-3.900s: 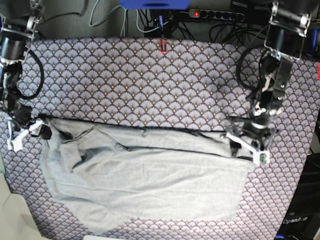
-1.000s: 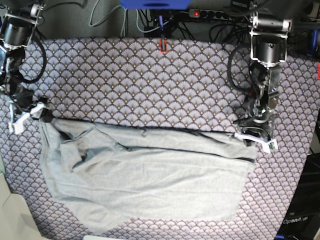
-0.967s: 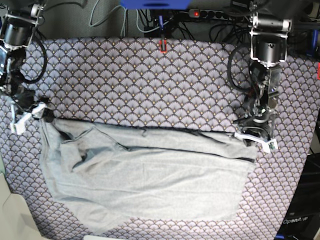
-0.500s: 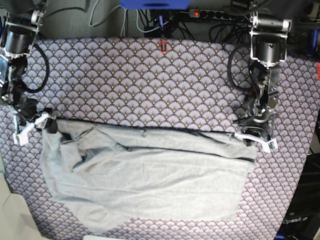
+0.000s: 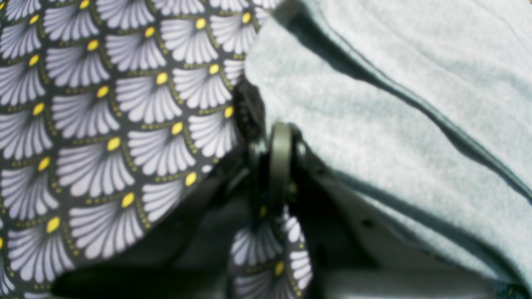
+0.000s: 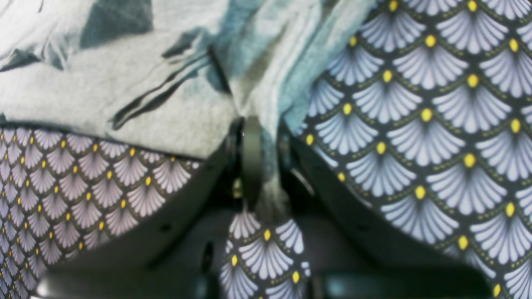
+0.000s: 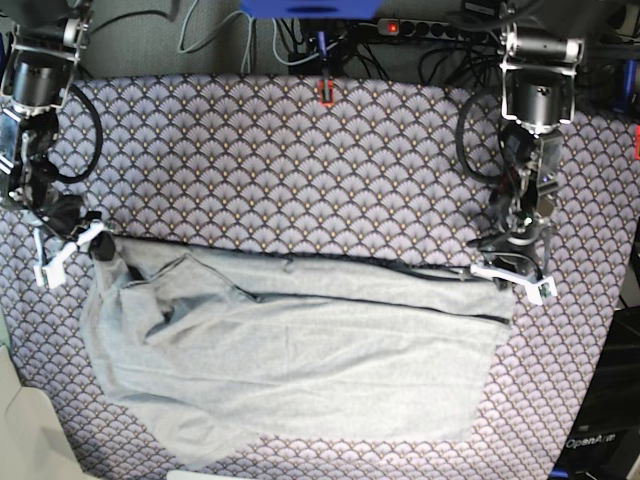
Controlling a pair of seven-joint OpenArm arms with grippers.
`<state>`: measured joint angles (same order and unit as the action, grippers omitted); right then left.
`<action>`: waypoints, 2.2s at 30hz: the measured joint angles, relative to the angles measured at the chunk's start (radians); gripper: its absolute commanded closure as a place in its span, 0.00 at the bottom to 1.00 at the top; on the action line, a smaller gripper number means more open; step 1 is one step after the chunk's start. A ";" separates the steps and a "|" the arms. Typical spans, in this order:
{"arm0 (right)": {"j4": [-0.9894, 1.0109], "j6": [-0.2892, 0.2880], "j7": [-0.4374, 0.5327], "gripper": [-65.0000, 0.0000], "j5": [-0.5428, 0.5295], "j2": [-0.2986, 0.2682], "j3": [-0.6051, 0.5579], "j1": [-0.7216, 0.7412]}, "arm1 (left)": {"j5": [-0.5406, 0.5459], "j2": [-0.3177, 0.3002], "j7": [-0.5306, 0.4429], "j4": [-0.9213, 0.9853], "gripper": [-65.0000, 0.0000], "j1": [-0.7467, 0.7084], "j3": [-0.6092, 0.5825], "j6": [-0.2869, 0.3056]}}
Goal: Fold the T-shirt properly
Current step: 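Drag the folded edge with both grippers toward the robot base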
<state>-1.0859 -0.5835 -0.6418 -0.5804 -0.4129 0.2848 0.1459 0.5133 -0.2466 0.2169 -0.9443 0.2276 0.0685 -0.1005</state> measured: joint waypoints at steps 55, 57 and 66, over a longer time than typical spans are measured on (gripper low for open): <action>-0.176 -0.116 0.016 1.00 -0.022 -0.030 0.161 -0.367 | 0.020 -0.092 0.250 -0.635 1.00 -0.493 0.224 0.016; -0.189 -0.115 0.015 1.00 -0.019 -0.030 0.161 -0.380 | 0.021 -0.092 0.252 -0.657 1.00 -0.528 0.230 0.015; -0.293 -0.117 0.011 1.00 -0.021 0.007 0.212 -0.486 | 0.019 -0.092 0.235 -0.675 1.00 -0.600 0.251 0.016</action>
<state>-1.3792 -0.7006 -0.6312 -0.6018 -0.4061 0.4965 -0.3397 0.5323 -0.3386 0.4515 -1.6196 -0.3725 0.3199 -0.0845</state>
